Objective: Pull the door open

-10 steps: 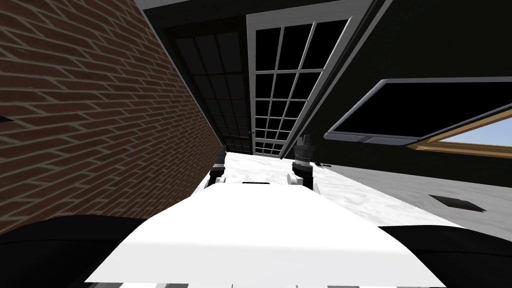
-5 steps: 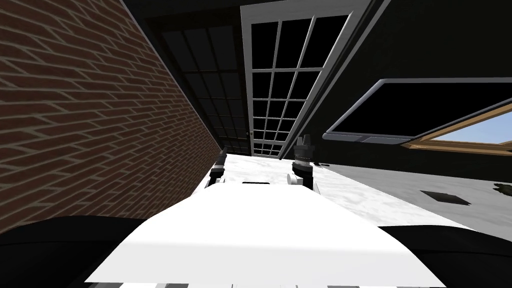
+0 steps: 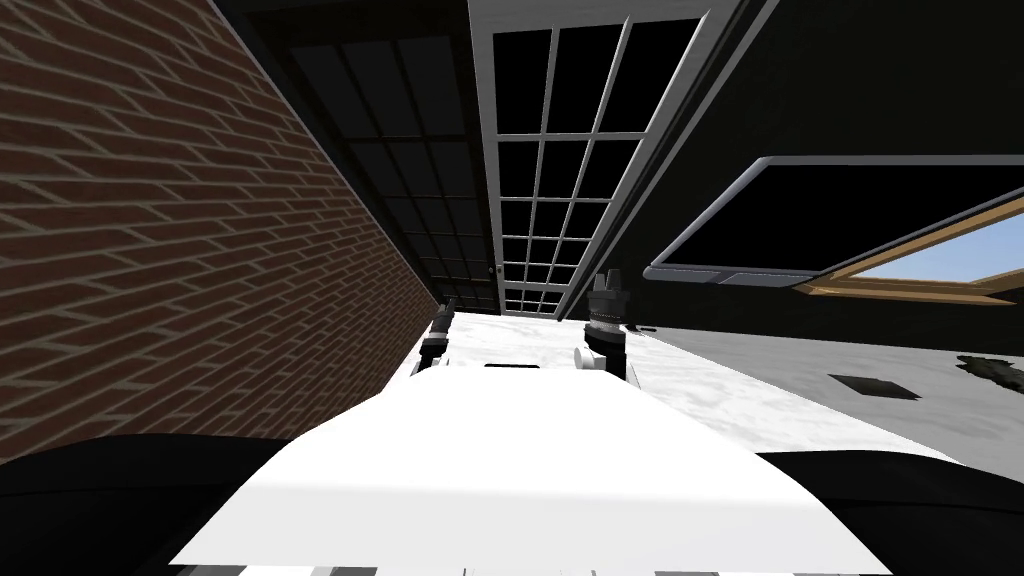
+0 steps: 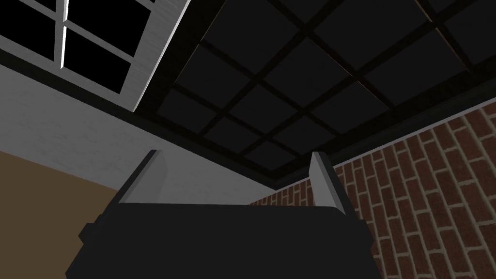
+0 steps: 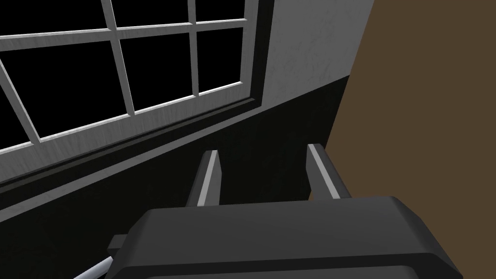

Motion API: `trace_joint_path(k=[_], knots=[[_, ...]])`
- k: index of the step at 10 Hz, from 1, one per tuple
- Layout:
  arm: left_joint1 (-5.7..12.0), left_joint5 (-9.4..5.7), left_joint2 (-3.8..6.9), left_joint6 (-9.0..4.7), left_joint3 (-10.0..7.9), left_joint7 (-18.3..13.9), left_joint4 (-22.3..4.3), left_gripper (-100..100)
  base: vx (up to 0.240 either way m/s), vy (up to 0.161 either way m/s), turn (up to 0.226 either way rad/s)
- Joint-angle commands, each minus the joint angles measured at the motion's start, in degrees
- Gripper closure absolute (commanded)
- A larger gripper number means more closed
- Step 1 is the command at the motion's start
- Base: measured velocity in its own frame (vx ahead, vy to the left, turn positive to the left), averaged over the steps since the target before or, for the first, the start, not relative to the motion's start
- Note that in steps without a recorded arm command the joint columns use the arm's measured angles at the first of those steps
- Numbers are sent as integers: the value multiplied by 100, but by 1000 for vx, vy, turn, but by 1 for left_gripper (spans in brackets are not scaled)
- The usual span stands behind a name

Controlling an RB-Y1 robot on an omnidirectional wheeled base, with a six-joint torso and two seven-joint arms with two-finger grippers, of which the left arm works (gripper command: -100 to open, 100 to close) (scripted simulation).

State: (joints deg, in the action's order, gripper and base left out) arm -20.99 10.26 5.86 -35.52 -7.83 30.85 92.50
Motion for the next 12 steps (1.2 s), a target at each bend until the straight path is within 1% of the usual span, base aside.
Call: trace_joint_path(k=[1,12], knots=[[33,48,-14,-71,-51,233,-193,-100,114,-20,-64],[399,322,-41,-481,-450,1600,-1567,-100,102,2,-62]])
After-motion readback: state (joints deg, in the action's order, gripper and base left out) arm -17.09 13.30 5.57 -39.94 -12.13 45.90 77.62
